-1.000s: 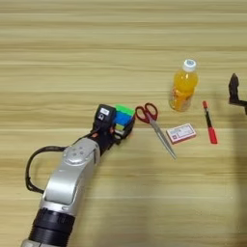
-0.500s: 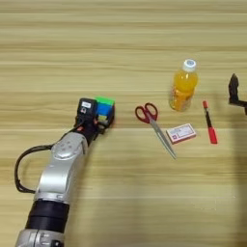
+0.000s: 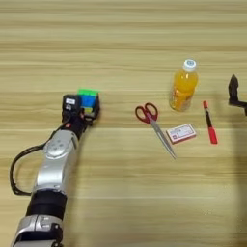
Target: Move the objects on the table
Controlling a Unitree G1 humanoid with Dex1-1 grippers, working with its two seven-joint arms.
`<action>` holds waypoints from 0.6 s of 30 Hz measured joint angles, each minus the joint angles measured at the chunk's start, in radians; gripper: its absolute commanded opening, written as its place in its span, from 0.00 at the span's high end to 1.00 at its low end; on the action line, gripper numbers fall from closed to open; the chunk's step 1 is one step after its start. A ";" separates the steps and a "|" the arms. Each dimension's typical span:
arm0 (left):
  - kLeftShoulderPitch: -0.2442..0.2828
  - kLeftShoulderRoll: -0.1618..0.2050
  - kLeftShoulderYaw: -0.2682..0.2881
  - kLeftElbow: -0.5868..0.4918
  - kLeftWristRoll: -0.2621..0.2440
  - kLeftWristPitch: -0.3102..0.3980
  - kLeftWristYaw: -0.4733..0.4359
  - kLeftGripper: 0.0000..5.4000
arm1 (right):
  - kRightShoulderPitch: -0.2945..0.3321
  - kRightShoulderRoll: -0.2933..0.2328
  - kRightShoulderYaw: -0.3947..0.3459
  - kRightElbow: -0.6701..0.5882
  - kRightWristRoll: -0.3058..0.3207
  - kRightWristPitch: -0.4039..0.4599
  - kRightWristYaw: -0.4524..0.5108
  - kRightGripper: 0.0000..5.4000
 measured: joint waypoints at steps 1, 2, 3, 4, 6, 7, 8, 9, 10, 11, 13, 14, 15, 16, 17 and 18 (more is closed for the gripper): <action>-0.010 0.002 0.008 0.025 -0.002 -0.017 0.000 0.39 | 0.000 0.000 0.000 0.001 0.000 -0.001 0.000 0.00; -0.016 0.002 0.013 0.042 -0.002 -0.029 0.002 0.39 | 0.000 0.000 0.000 0.002 0.000 -0.002 0.000 0.00; -0.023 0.003 0.019 0.065 -0.002 -0.041 0.005 0.39 | 0.000 0.000 0.000 0.004 0.000 -0.006 0.000 0.00; -0.027 0.006 0.023 0.083 -0.001 -0.053 0.006 0.39 | 0.000 0.000 0.000 0.007 0.000 -0.009 0.000 0.00; -0.034 0.013 0.029 0.106 -0.001 -0.072 0.008 0.39 | 0.000 0.000 0.001 0.011 0.000 -0.009 0.000 0.00; -0.038 0.016 0.032 0.114 -0.001 -0.078 0.009 0.39 | 0.000 0.000 0.001 0.013 0.000 -0.010 0.001 0.00; -0.040 0.021 0.036 0.121 -0.001 -0.083 0.010 0.39 | 0.000 0.000 0.001 0.016 0.000 -0.010 0.001 0.00; -0.042 0.027 0.039 0.128 -0.001 -0.087 0.012 0.39 | 0.000 0.000 0.001 0.017 0.000 -0.010 0.001 0.00; -0.045 0.031 0.044 0.133 -0.001 -0.089 0.015 0.39 | 0.000 0.000 0.001 0.018 0.000 -0.011 0.001 0.00; -0.046 0.034 0.047 0.136 -0.001 -0.090 0.018 0.39 | 0.000 0.000 0.001 0.018 0.000 -0.011 0.001 0.00; -0.049 0.039 0.054 0.143 -0.002 -0.092 0.019 0.39 | 0.000 0.000 0.002 0.019 0.000 -0.011 0.001 0.00; -0.049 0.041 0.056 0.143 -0.002 -0.093 0.020 0.39 | 0.000 0.000 0.002 0.019 0.000 -0.011 0.001 0.00; -0.049 0.044 0.059 0.144 -0.002 -0.093 0.021 0.39 | 0.000 0.000 0.002 0.019 0.000 -0.011 0.001 0.00; -0.049 0.048 0.062 0.144 -0.002 -0.093 0.022 0.39 | 0.000 0.000 0.003 0.019 0.000 -0.011 0.001 0.00; -0.049 0.052 0.066 0.144 -0.002 -0.093 0.023 0.39 | 0.000 0.000 0.003 0.019 0.000 -0.011 0.001 0.00; -0.049 0.060 0.070 0.144 -0.002 -0.092 0.025 0.39 | 0.000 0.000 0.003 0.019 0.000 -0.011 0.001 0.00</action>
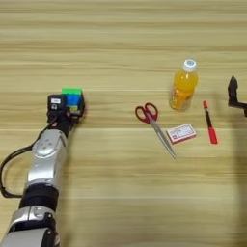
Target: Move the objects on the table
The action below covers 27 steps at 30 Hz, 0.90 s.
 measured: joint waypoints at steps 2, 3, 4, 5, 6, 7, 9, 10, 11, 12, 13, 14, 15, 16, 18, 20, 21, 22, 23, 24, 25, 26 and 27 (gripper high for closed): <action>0.000 0.012 0.007 0.000 0.001 0.000 0.013 0.39 | 0.000 0.000 0.001 0.000 0.000 0.000 0.000 0.00; 0.000 0.012 0.007 0.003 0.001 0.000 0.015 0.39 | 0.000 0.000 0.002 0.000 0.000 0.000 0.000 0.00; 0.000 0.012 0.007 0.007 0.001 0.000 0.016 0.39 | 0.000 0.000 0.002 0.000 0.000 0.000 0.000 0.00; -0.002 0.012 0.007 0.015 0.002 -0.002 0.019 0.39 | 0.000 0.000 0.002 0.001 0.000 0.000 0.000 0.00; -0.010 0.012 0.007 0.027 0.004 -0.006 0.025 0.39 | -0.001 0.000 0.003 0.002 0.000 0.000 0.000 0.00; -0.011 0.012 0.007 0.030 0.004 -0.007 0.026 0.39 | -0.001 0.000 0.003 0.002 0.000 0.000 0.000 0.00; -0.022 0.012 0.007 0.052 0.008 -0.015 0.036 0.39 | -0.002 0.000 0.003 0.003 0.000 0.000 0.000 0.00; -0.036 0.014 0.007 0.074 0.010 -0.018 0.042 0.33 | -0.003 0.000 0.003 0.005 0.000 -0.001 0.000 0.00; -0.043 0.016 0.007 0.085 0.010 -0.019 0.043 0.31 | -0.003 0.000 0.003 0.005 0.000 -0.001 0.000 0.00; -0.042 0.016 0.005 0.110 0.014 -0.016 0.044 0.28 | -0.004 0.000 0.003 0.005 0.000 -0.001 0.000 0.00; -0.040 0.016 0.005 0.121 0.017 -0.016 0.044 0.27 | -0.004 0.000 0.003 0.005 0.000 -0.001 0.000 0.00; -0.040 0.016 0.005 0.126 0.018 -0.017 0.045 0.24 | -0.004 0.000 0.004 0.005 0.000 -0.001 0.000 0.00; -0.040 0.016 0.005 0.128 0.018 -0.017 0.046 0.23 | -0.004 0.000 0.004 0.005 0.000 -0.001 0.000 0.00; -0.040 0.016 0.005 0.133 0.018 -0.017 0.047 0.22 | -0.004 0.000 0.004 0.006 0.000 -0.001 0.000 0.00; -0.040 0.016 0.005 0.138 0.017 -0.020 0.047 0.16 | -0.004 0.000 0.004 0.007 0.000 -0.001 0.000 0.00; -0.040 0.015 0.004 0.136 0.019 -0.031 0.051 0.12 | -0.004 0.000 0.004 0.007 0.000 -0.001 0.001 0.00; -0.040 0.014 0.004 0.135 0.020 -0.035 0.054 0.10 | -0.004 0.000 0.004 0.007 0.000 -0.002 0.001 0.00; -0.039 0.013 0.003 0.131 0.022 -0.038 0.056 0.08 | -0.004 0.000 0.004 0.007 0.000 -0.002 0.001 0.00; -0.038 0.011 0.003 0.123 0.023 -0.040 0.058 0.06 | -0.004 0.000 0.004 0.007 0.000 -0.002 0.002 0.00; -0.036 0.008 0.000 0.107 0.024 -0.046 0.063 0.04 | -0.004 0.000 0.004 0.008 0.000 -0.002 0.004 0.00; -0.033 0.007 -0.003 0.091 0.024 -0.049 0.066 0.01 | -0.004 0.000 0.004 0.009 0.000 -0.003 0.005 0.00; -0.026 0.006 -0.005 0.064 0.026 -0.051 0.074 0.00 | -0.004 -0.001 0.003 0.009 0.000 -0.003 0.006 0.00; -0.019 0.005 -0.005 0.049 0.026 -0.051 0.077 0.00 | -0.004 -0.001 0.003 0.009 0.000 -0.003 0.007 0.00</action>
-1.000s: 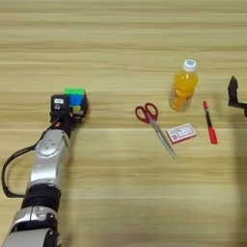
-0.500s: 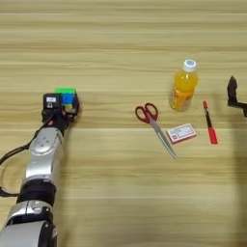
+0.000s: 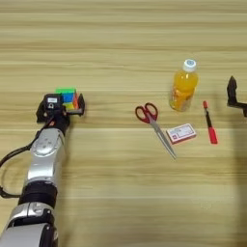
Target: Move the objects on the table
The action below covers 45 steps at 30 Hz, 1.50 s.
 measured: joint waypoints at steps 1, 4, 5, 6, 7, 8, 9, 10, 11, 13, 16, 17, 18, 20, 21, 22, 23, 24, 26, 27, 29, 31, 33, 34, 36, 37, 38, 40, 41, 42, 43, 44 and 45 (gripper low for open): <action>0.009 -0.001 0.000 -0.021 0.000 0.001 0.003 0.00 | 0.000 0.000 0.000 0.000 0.000 0.000 0.000 0.00; 0.025 -0.006 -0.004 -0.082 0.000 0.002 0.006 0.00 | 0.000 0.000 0.000 0.001 0.000 0.000 0.002 0.00; 0.026 -0.007 -0.008 -0.091 0.000 0.003 0.006 0.00 | 0.000 0.000 0.000 0.001 0.000 0.000 0.002 0.00; 0.029 -0.009 -0.010 -0.101 0.000 0.004 0.006 0.00 | 0.000 0.000 0.000 0.001 0.000 0.000 0.002 0.00; 0.034 -0.011 -0.011 -0.110 0.000 0.006 0.006 0.00 | 0.000 -0.001 0.000 0.001 0.000 0.000 0.003 0.00; 0.037 -0.012 -0.011 -0.111 -0.001 0.006 0.006 0.00 | 0.000 -0.001 0.000 0.001 0.000 0.000 0.004 0.00; 0.040 -0.013 -0.011 -0.111 -0.001 0.008 0.006 0.00 | 0.000 -0.001 0.000 0.001 0.000 0.000 0.005 0.00; 0.044 -0.017 -0.011 -0.113 -0.001 0.010 0.007 0.00 | 0.000 -0.003 0.001 0.001 0.000 0.000 0.012 0.00; 0.045 -0.018 -0.011 -0.114 -0.001 0.010 0.007 0.00 | 0.000 -0.003 0.001 0.002 0.000 0.000 0.012 0.00; 0.045 -0.019 -0.010 -0.115 -0.001 0.011 0.012 0.00 | 0.000 -0.018 0.011 0.009 -0.011 0.000 0.031 0.00; 0.045 -0.019 -0.009 -0.115 -0.001 0.011 0.017 0.00 | 0.000 -0.038 0.023 0.009 -0.021 0.000 0.054 0.00; 0.045 -0.019 -0.008 -0.115 -0.001 0.011 0.018 0.00 | 0.000 -0.039 0.025 0.009 -0.022 0.000 0.056 0.00; 0.045 -0.020 -0.007 -0.115 -0.001 0.011 0.021 0.00 | 0.001 -0.043 0.034 0.009 -0.032 0.000 0.060 0.00; 0.045 -0.020 -0.006 -0.118 -0.001 0.011 0.026 0.00 | 0.004 -0.050 0.063 0.005 -0.058 0.000 0.085 0.00; 0.045 -0.020 -0.006 -0.118 -0.001 0.011 0.026 0.00 | 0.005 -0.051 0.066 0.005 -0.060 0.000 0.088 0.00; 0.045 -0.020 -0.006 -0.118 -0.002 0.011 0.026 0.00 | 0.010 -0.066 0.076 -0.005 -0.064 0.002 0.106 0.00; 0.045 -0.020 -0.004 -0.118 -0.002 0.011 0.027 0.00 | 0.013 -0.080 0.081 -0.016 -0.068 0.004 0.125 0.00; 0.045 -0.020 -0.002 -0.118 -0.002 0.011 0.027 0.00 | 0.018 -0.099 0.084 -0.030 -0.075 0.007 0.144 0.00; 0.045 -0.019 0.002 -0.118 -0.002 0.011 0.029 0.00 | 0.028 -0.134 0.085 -0.061 -0.077 0.013 0.178 0.00; 0.046 -0.019 0.002 -0.118 -0.002 0.011 0.029 0.00 | 0.031 -0.143 0.086 -0.072 -0.075 0.022 0.193 0.00; 0.046 -0.019 0.002 -0.118 -0.002 0.011 0.030 0.00 | 0.042 -0.152 0.097 -0.094 -0.063 0.033 0.232 0.00; 0.045 -0.019 0.002 -0.118 -0.002 0.012 0.030 0.00 | 0.057 -0.155 0.106 -0.116 -0.047 0.057 0.278 0.00; 0.045 -0.019 0.002 -0.117 -0.002 0.012 0.030 0.00 | 0.063 -0.161 0.106 -0.127 -0.033 0.074 0.300 0.00; 0.045 -0.019 0.002 -0.117 -0.002 0.012 0.030 0.00 | 0.064 -0.163 0.105 -0.129 -0.026 0.082 0.309 0.00; 0.045 -0.019 0.002 -0.117 -0.002 0.013 0.030 0.00 | 0.065 -0.163 0.106 -0.133 -0.011 0.097 0.329 0.00; 0.045 -0.019 0.003 -0.117 -0.002 0.013 0.030 0.00 | 0.068 -0.163 0.110 -0.139 0.001 0.112 0.346 0.00; 0.045 -0.019 0.003 -0.116 -0.002 0.013 0.030 0.00 | 0.069 -0.162 0.114 -0.143 0.007 0.118 0.355 0.00; 0.045 -0.019 0.003 -0.116 -0.002 0.013 0.030 0.00 | 0.072 -0.161 0.123 -0.152 0.017 0.134 0.374 0.00; 0.045 -0.019 0.003 -0.116 -0.003 0.013 0.030 0.00 | 0.074 -0.160 0.128 -0.153 0.023 0.138 0.387 0.00; 0.045 -0.019 0.003 -0.116 -0.002 0.013 0.030 0.00 | 0.075 -0.159 0.131 -0.153 0.025 0.140 0.391 0.00; 0.045 -0.019 0.003 -0.115 -0.003 0.013 0.030 0.00 | 0.076 -0.158 0.134 -0.153 0.030 0.147 0.400 0.00; 0.045 -0.019 0.003 -0.115 -0.003 0.013 0.030 0.00 | 0.076 -0.158 0.138 -0.152 0.034 0.157 0.409 0.00; 0.045 -0.019 0.003 -0.115 -0.002 0.013 0.030 0.00 | 0.076 -0.158 0.140 -0.152 0.036 0.158 0.413 0.00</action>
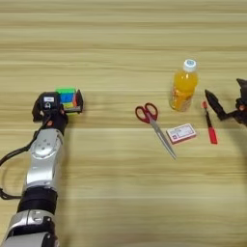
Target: Move the objects on the table
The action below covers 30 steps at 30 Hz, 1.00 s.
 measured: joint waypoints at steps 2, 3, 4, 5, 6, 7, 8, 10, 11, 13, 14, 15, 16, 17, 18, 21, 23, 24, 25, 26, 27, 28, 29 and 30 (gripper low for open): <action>0.000 0.000 0.000 0.001 0.000 0.000 0.000 0.00 | 0.000 0.000 0.005 0.000 0.008 0.002 0.023 0.00; 0.000 0.000 0.000 0.002 0.000 0.000 0.000 0.00 | 0.000 0.000 0.006 0.000 0.013 0.004 0.036 0.00; 0.000 0.000 0.000 0.003 0.000 0.000 0.000 0.00 | 0.000 0.000 0.007 0.000 0.017 0.007 0.042 0.00; 0.000 0.000 0.000 0.004 0.000 0.000 0.001 0.00 | 0.000 0.000 0.009 -0.001 0.019 0.011 0.048 0.00; 0.000 -0.001 0.000 0.005 0.000 0.000 0.001 0.00 | 0.002 0.000 0.014 -0.005 0.020 0.018 0.061 0.00; 0.000 -0.001 0.000 0.005 0.000 0.000 0.002 0.00 | 0.005 0.000 0.020 -0.008 0.020 0.018 0.066 0.00; 0.000 -0.001 0.000 0.005 0.000 0.000 0.002 0.00 | 0.008 0.000 0.024 -0.008 0.020 0.018 0.070 0.00; 0.000 -0.001 0.000 0.005 0.000 0.000 0.002 0.00 | 0.012 0.001 0.035 -0.009 0.020 0.018 0.081 0.00; 0.000 -0.001 0.000 0.005 0.000 0.000 0.002 0.00 | 0.012 0.003 0.039 -0.009 0.019 0.018 0.082 0.00; 0.000 -0.002 0.000 0.005 -0.001 0.000 0.002 0.00 | 0.012 0.014 0.055 -0.010 0.018 0.015 0.087 0.00; 0.000 -0.003 0.000 0.005 -0.001 0.000 0.002 0.00 | 0.012 0.019 0.060 -0.010 0.017 0.014 0.087 0.00; 0.000 -0.004 -0.001 0.005 -0.001 0.000 0.002 0.00 | 0.012 0.023 0.063 -0.009 0.016 0.013 0.087 0.00; 0.000 -0.005 -0.001 0.005 -0.001 0.000 0.002 0.00 | 0.012 0.024 0.066 -0.007 0.016 0.011 0.086 0.00; 0.000 -0.007 -0.001 0.005 -0.001 0.000 0.002 0.00 | 0.011 0.028 0.070 -0.004 0.013 0.004 0.084 0.00; 0.000 -0.007 -0.001 0.005 -0.001 0.000 0.002 0.00 | 0.010 0.031 0.072 -0.001 0.010 -0.002 0.082 0.00; 0.000 -0.007 -0.001 0.005 -0.002 0.000 0.002 0.00 | 0.004 0.042 0.080 0.013 0.001 -0.006 0.080 0.00; 0.000 -0.007 -0.001 0.004 0.001 0.000 0.006 0.00 | -0.003 0.046 0.081 0.030 -0.002 -0.012 0.079 0.00; 0.000 -0.007 -0.001 0.003 0.008 -0.003 0.019 0.00 | -0.007 0.049 0.082 0.036 -0.004 -0.020 0.079 0.00; 0.000 -0.005 0.000 0.001 0.013 -0.008 0.026 0.00 | -0.012 0.052 0.084 0.039 -0.006 -0.024 0.079 0.00; 0.000 -0.004 0.000 -0.003 0.016 -0.010 0.027 0.00 | -0.016 0.053 0.085 0.044 -0.006 -0.025 0.079 0.00; 0.001 -0.003 0.000 -0.009 0.016 -0.013 0.027 0.00 | -0.022 0.055 0.086 0.051 -0.008 -0.027 0.079 0.00; 0.003 -0.003 0.001 -0.018 0.014 -0.019 0.024 0.00 | -0.029 0.056 0.087 0.063 -0.009 -0.030 0.078 0.00; 0.004 -0.003 0.000 -0.026 0.011 -0.021 0.020 0.00 | -0.033 0.058 0.088 0.067 -0.011 -0.032 0.077 0.00; 0.008 -0.003 0.000 -0.040 0.002 -0.028 0.010 0.00 | -0.038 0.061 0.089 0.075 -0.013 -0.040 0.075 0.00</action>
